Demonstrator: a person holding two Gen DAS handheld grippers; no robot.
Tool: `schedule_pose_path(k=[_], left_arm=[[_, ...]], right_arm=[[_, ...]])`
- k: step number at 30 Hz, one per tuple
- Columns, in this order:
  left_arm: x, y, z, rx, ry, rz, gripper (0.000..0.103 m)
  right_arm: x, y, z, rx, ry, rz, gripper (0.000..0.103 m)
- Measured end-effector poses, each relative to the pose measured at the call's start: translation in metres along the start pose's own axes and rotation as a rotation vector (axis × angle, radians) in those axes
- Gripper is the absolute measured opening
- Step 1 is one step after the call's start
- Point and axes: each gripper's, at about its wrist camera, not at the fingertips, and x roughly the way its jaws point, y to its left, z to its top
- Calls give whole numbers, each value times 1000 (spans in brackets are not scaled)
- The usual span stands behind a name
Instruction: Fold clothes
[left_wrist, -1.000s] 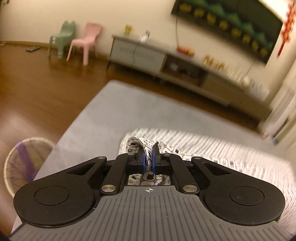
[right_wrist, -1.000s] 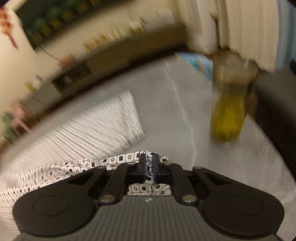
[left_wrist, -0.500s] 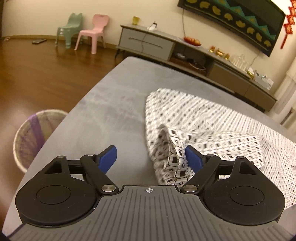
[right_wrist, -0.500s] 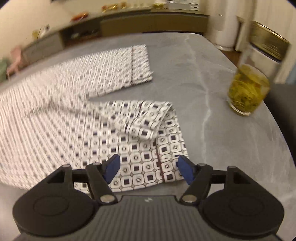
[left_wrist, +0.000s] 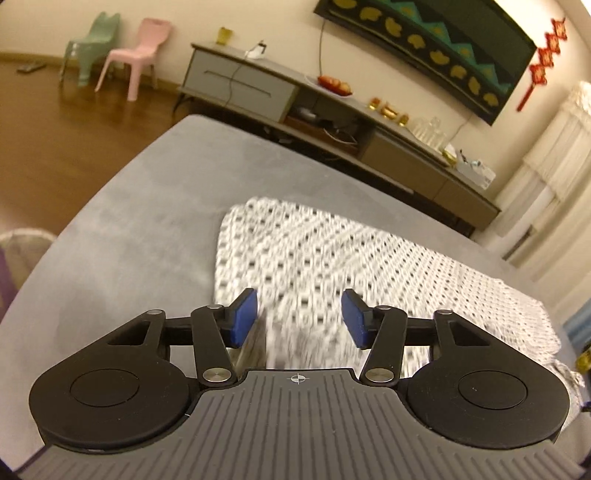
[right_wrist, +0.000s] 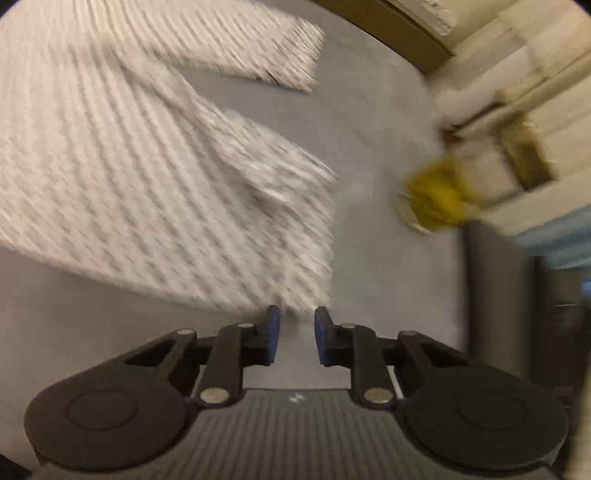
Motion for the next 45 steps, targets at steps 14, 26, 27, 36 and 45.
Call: schedule_pose_path(k=[14, 26, 27, 36, 45], left_arm=[[-37, 5, -71, 211, 71, 32, 83], [49, -29, 18, 127, 60, -44, 72], [54, -30, 26, 110, 49, -43, 71], [62, -28, 44, 64, 50, -101, 66], [72, -48, 64, 173, 99, -137, 66]], right_arm=[[-108, 49, 70, 153, -438, 318, 57], [-128, 226, 139, 15, -498, 579, 56], [-139, 246, 139, -26, -524, 590, 56], [-281, 467, 158, -570, -913, 664, 68], [-272, 561, 243, -514, -810, 589, 43]])
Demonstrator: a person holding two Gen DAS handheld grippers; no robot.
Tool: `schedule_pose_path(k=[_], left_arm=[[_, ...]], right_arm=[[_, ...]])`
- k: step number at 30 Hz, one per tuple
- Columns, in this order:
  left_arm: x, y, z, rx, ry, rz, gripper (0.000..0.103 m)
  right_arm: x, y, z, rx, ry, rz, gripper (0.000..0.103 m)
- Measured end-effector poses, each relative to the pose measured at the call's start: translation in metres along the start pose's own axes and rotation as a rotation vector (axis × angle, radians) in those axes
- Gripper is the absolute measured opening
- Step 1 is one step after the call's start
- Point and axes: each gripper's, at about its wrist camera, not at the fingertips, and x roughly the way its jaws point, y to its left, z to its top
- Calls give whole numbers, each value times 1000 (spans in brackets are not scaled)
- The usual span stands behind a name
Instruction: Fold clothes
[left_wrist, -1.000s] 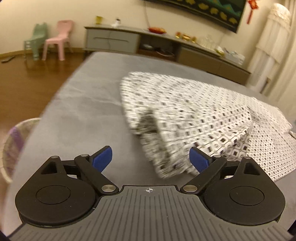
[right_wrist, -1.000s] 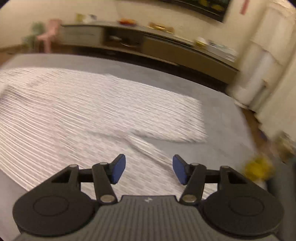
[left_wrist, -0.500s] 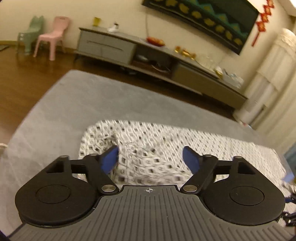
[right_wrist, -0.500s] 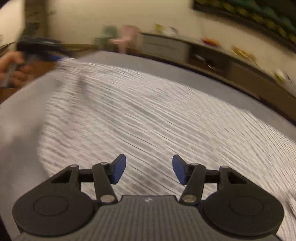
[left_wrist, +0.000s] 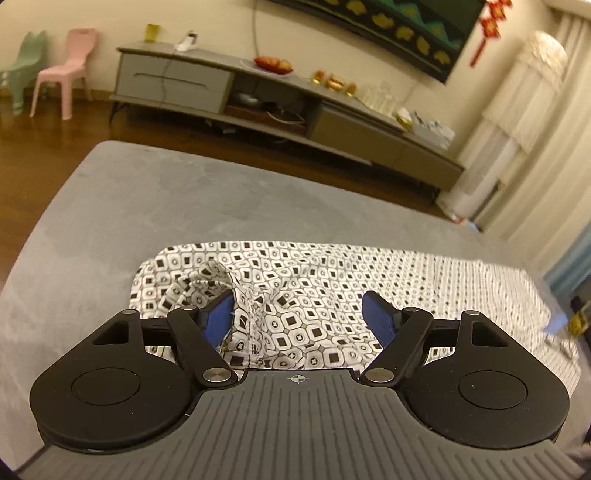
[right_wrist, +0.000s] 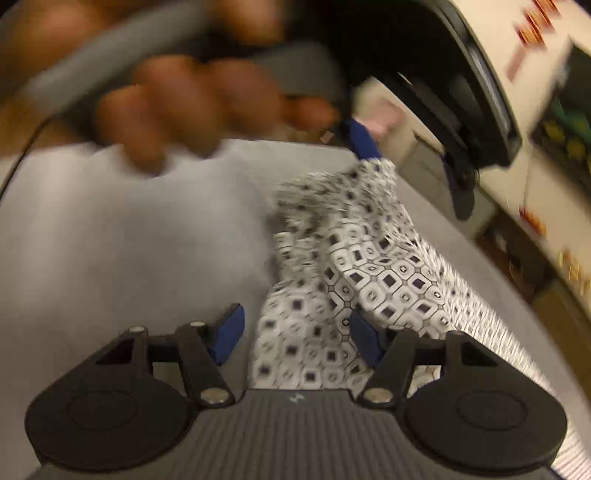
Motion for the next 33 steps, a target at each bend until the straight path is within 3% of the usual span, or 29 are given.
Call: schedule_pose_path(k=[1, 3, 6, 11, 12, 14, 15, 18, 20, 23, 25, 27, 28, 31, 33], left_arm=[[0, -1, 1, 10, 2, -6, 66], [-2, -1, 3, 25, -3, -18, 66], [-21, 7, 4, 1, -53, -38, 67], [-52, 10, -23, -10, -57, 40, 72], [-58, 11, -28, -12, -57, 56, 72], [-70, 12, -40, -15, -57, 90, 71], [-76, 13, -45, -17, -57, 107, 70], [-92, 8, -63, -4, -47, 123, 70], [-95, -10, -77, 53, -20, 66, 70], [-94, -42, -94, 190, 28, 6, 70], [-85, -59, -109, 269, 81, -16, 70], [-70, -66, -119, 317, 149, 4, 69], [-62, -66, -124, 337, 181, 34, 68], [-37, -54, -126, 336, 258, 178, 63], [-31, -39, -121, 300, 267, 233, 69]], right_arm=[[3, -7, 3, 43, 31, 33, 8], [4, -17, 5, 117, 68, 79, 1], [-18, -21, -5, 210, 78, 250, 1], [-77, -10, -34, 328, 66, 617, 1], [-84, -8, -42, 338, 75, 685, 6], [-97, -9, -58, 350, 98, 716, 31], [-108, -16, -68, 364, 81, 685, 43], [-151, -69, -107, 461, 32, 582, 45], [-180, -119, -145, 530, 29, 404, 50], [-220, -194, -223, 678, 145, 17, 50], [-245, -237, -284, 736, 280, -238, 51], [-265, -271, -339, 722, 414, -400, 51], [-276, -283, -359, 745, 421, -413, 63], [-301, -317, -406, 846, 423, -422, 62], [-310, -335, -425, 914, 397, -403, 62]])
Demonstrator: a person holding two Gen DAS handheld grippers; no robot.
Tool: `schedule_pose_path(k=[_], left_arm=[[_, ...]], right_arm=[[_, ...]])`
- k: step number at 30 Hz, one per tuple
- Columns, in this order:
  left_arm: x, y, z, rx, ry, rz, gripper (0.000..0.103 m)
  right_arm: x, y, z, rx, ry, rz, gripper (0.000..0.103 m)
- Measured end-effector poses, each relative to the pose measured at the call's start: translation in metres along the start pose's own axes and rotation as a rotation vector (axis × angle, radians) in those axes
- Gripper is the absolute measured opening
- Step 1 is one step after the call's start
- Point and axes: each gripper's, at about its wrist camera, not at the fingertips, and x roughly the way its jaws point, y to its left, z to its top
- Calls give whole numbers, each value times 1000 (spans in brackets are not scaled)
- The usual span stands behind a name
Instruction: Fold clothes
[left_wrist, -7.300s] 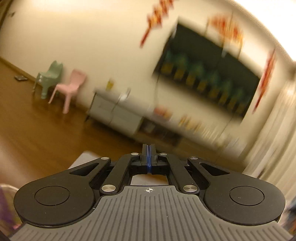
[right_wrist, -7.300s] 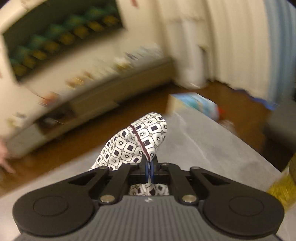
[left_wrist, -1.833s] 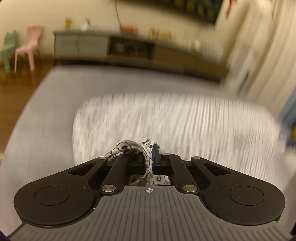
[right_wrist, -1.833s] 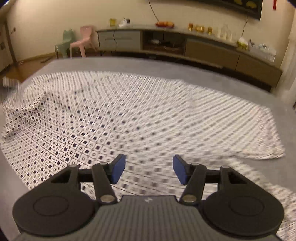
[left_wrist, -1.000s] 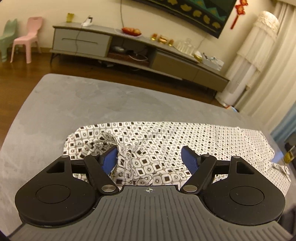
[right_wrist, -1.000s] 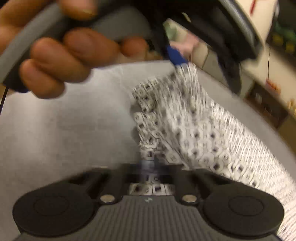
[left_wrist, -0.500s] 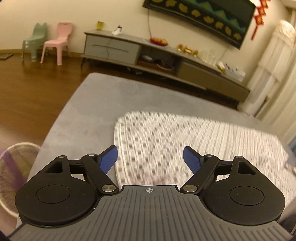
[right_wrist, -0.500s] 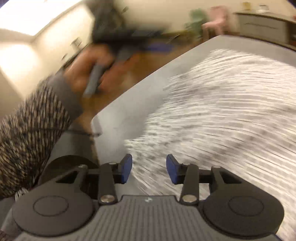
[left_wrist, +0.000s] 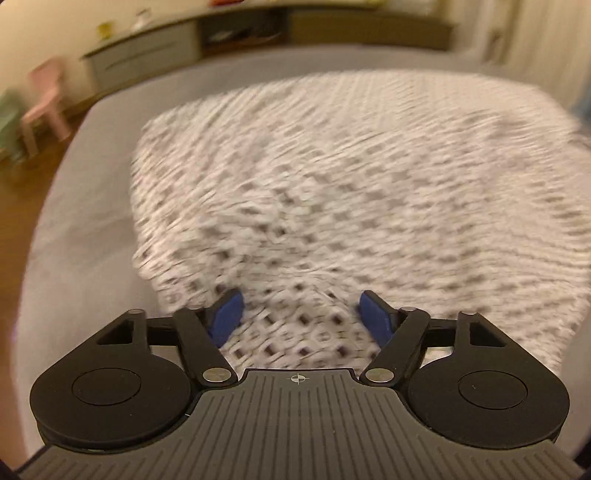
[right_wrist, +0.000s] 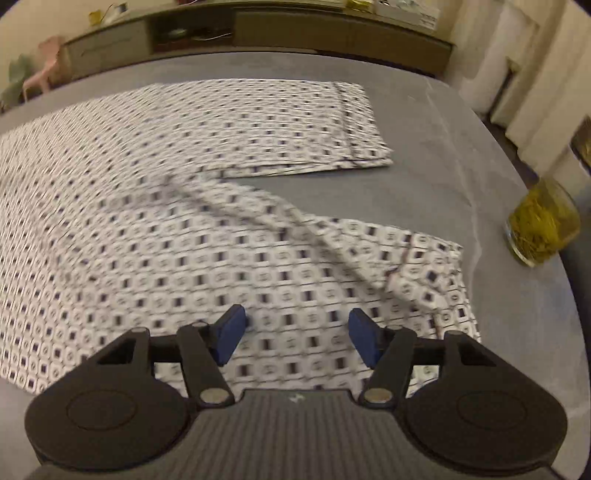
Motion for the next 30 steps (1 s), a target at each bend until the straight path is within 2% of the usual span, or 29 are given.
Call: schedule_pose_path(k=[3, 6, 8, 9, 10, 12, 14, 16, 18, 19, 20, 22, 24, 25, 27, 29, 30], left_arm=[[5, 17, 9, -46, 10, 70, 69], [14, 34, 27, -72, 19, 158, 70], [22, 43, 38, -105, 26, 267, 74], [24, 49, 42, -124, 29, 325, 71], [25, 53, 45, -141, 37, 384, 63], [16, 51, 45, -162, 19, 428, 57], [-3, 32, 39, -162, -46, 387, 58], [-17, 6, 32, -139, -76, 281, 60], [-21, -16, 23, -92, -63, 194, 61], [-18, -24, 18, -65, -41, 176, 62], [-15, -30, 14, -39, -17, 166, 62], [-8, -31, 7, -15, 20, 178, 64], [-3, -21, 3, -36, 37, 183, 74], [-4, -12, 2, -62, 47, 179, 74], [-6, -1, 4, -65, 65, 193, 71], [-8, 5, 7, -46, 74, 209, 62], [-8, 8, 7, -47, 73, 213, 61]], right_arm=[[16, -39, 17, 146, -18, 63, 61], [34, -84, 46, 335, -86, 47, 58], [39, -102, 55, 447, -155, 41, 59], [39, -103, 55, 472, -167, 4, 59], [36, -100, 52, 469, -169, -34, 59], [19, -87, 43, 395, -195, -40, 59], [2, -65, 31, 254, -204, -8, 59], [-1, -41, 17, 87, -178, 6, 59], [8, -24, 7, -47, -123, -10, 59], [11, -18, 3, -93, -115, -17, 59], [8, -17, 2, -114, -110, -12, 59], [3, -19, 2, -136, -45, 28, 57], [-4, -19, -3, -193, 23, 68, 57], [-8, -20, -7, -217, 55, 87, 57], [-22, -20, -18, -256, 112, 120, 59], [-31, -22, -19, -288, 126, 91, 59], [-33, -23, -16, -293, 119, 66, 59]])
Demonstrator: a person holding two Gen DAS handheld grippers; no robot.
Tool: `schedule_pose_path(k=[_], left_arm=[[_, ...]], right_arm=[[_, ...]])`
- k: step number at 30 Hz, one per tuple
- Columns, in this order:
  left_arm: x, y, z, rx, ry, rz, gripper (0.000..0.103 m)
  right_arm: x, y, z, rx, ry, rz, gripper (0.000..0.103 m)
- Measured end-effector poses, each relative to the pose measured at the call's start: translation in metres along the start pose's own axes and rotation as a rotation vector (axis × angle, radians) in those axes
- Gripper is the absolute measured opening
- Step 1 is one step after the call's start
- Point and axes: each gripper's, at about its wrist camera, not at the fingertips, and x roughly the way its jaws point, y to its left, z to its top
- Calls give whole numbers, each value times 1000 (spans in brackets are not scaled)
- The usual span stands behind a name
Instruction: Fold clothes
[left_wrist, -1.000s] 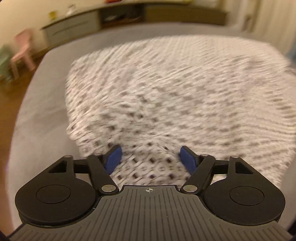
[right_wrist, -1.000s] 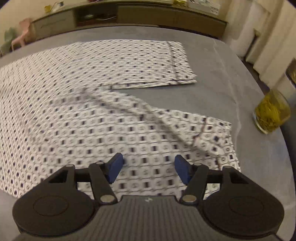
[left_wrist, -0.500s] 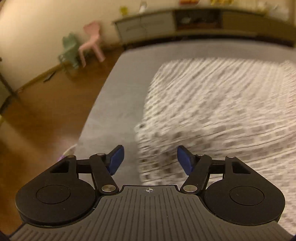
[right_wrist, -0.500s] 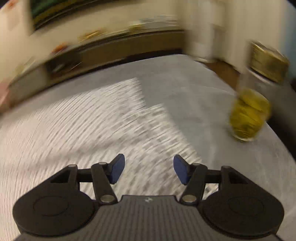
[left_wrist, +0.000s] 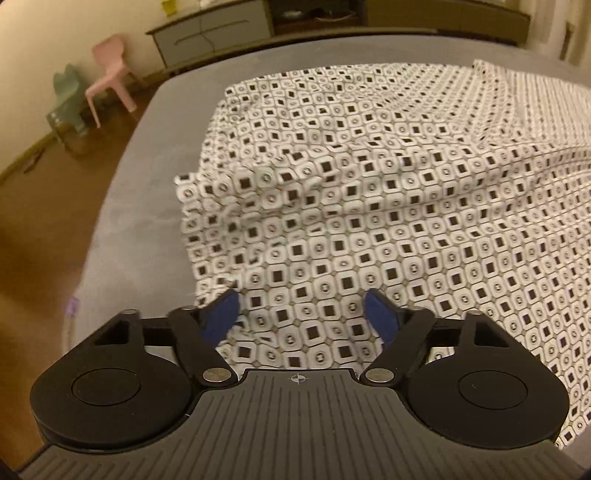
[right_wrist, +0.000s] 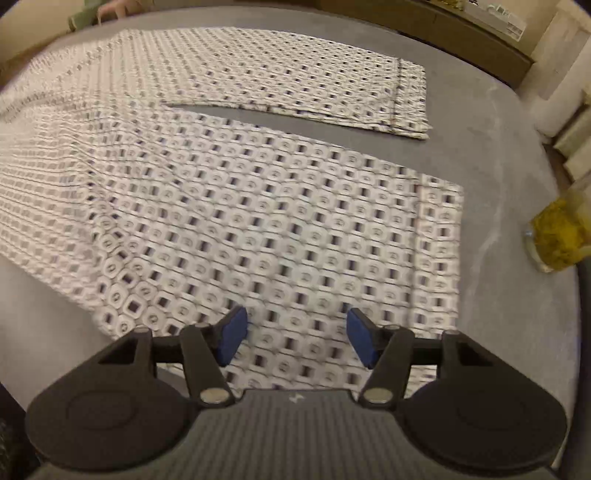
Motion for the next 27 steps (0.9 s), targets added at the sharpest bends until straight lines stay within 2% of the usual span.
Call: schedule_pose_path(k=[4, 7, 9, 11, 13, 14, 15, 16, 18, 22, 25, 27], left_arm=[[2, 11, 2, -5, -4, 14, 67], [4, 19, 4, -8, -7, 24, 63], [5, 24, 5, -10, -10, 31, 70], [7, 37, -1, -65, -16, 29, 72], [7, 47, -5, -103, -25, 56, 80], [8, 51, -5, -118, -24, 70, 81], [8, 55, -3, -126, -18, 93, 80], [6, 56, -1, -124, -13, 111, 70], [-3, 54, 4, -126, -21, 122, 61], [-24, 44, 31, -160, -130, 52, 62], [-24, 34, 64, -172, -178, 11, 62], [-8, 20, 92, -138, -167, -15, 62]], right_arm=[[-1, -22, 39, 108, -121, -40, 60], [26, -16, 48, 122, -101, -45, 60], [44, -8, 52, 127, -101, -43, 60], [51, -1, 54, 160, -134, -1, 60], [52, 4, 52, 176, -146, 40, 65], [48, 4, 52, 168, -140, 42, 65], [45, 4, 51, 160, -133, 43, 65], [42, 4, 51, 153, -124, 44, 64], [39, -2, 53, 145, -95, 32, 62], [20, -17, 70, 181, -163, 12, 63], [23, -33, 113, 230, -231, -38, 69], [30, -44, 144, 265, -268, -65, 69]])
